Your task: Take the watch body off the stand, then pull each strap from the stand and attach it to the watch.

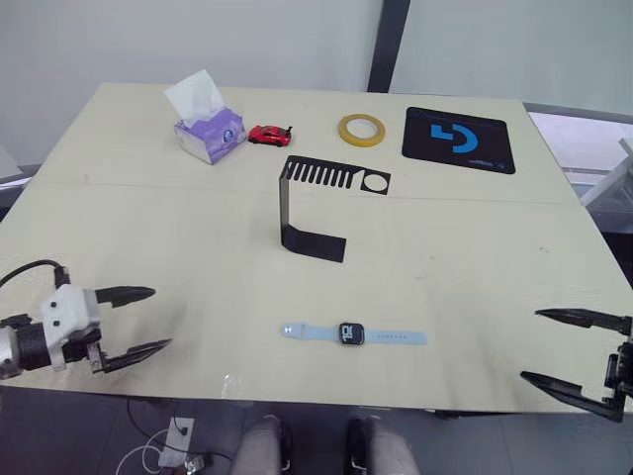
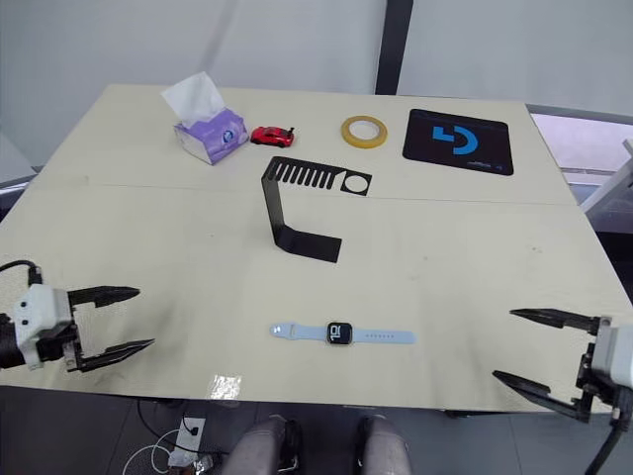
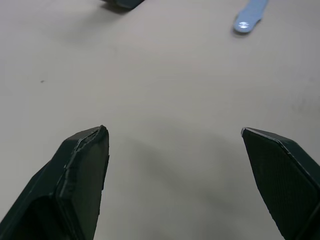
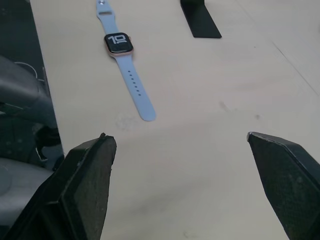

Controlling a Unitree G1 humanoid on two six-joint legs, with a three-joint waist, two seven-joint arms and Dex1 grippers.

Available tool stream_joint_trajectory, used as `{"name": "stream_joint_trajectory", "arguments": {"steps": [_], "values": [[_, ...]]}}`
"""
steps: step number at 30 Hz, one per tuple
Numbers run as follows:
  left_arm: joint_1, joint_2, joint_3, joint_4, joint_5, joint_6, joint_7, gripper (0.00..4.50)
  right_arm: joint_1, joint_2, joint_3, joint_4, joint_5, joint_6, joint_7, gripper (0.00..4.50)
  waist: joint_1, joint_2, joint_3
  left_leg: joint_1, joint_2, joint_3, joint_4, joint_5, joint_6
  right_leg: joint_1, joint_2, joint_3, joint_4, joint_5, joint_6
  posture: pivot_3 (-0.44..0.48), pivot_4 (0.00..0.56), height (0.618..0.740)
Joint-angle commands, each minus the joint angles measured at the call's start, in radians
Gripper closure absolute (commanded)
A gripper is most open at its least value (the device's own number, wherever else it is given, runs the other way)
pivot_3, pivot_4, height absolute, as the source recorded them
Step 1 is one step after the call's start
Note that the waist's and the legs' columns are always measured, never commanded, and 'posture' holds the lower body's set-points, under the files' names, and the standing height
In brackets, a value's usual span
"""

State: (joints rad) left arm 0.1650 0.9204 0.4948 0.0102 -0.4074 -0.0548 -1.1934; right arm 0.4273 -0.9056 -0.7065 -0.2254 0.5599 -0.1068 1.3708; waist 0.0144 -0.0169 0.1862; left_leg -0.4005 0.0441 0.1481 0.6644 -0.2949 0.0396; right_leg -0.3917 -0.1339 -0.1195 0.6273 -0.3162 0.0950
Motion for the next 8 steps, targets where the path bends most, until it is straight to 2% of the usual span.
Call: {"name": "stream_joint_trajectory", "arguments": {"steps": [1,8], "values": [[0.038,0.006,0.058,-0.025,0.026,-0.016,0.038,0.02,-0.062,-0.045,-0.017,0.033,0.004,0.008,0.0,0.0,-0.005,0.0,0.0,0.0,0.0,0.0,0.0,-0.001,-0.002,0.0,0.0,0.0,0.0,0.0,0.0,0.0,0.15,0.74],[0.032,-0.023,0.061,-0.038,0.028,-0.037,0.102,0.02,-0.191,-0.051,0.083,0.03,-0.013,0.045,-0.046,0.0,-0.017,0.0,0.0,0.0,0.002,0.0,0.0,0.001,-0.003,-0.001,0.001,-0.001,0.0,-0.001,-0.002,0.0,0.15,0.74]]}}
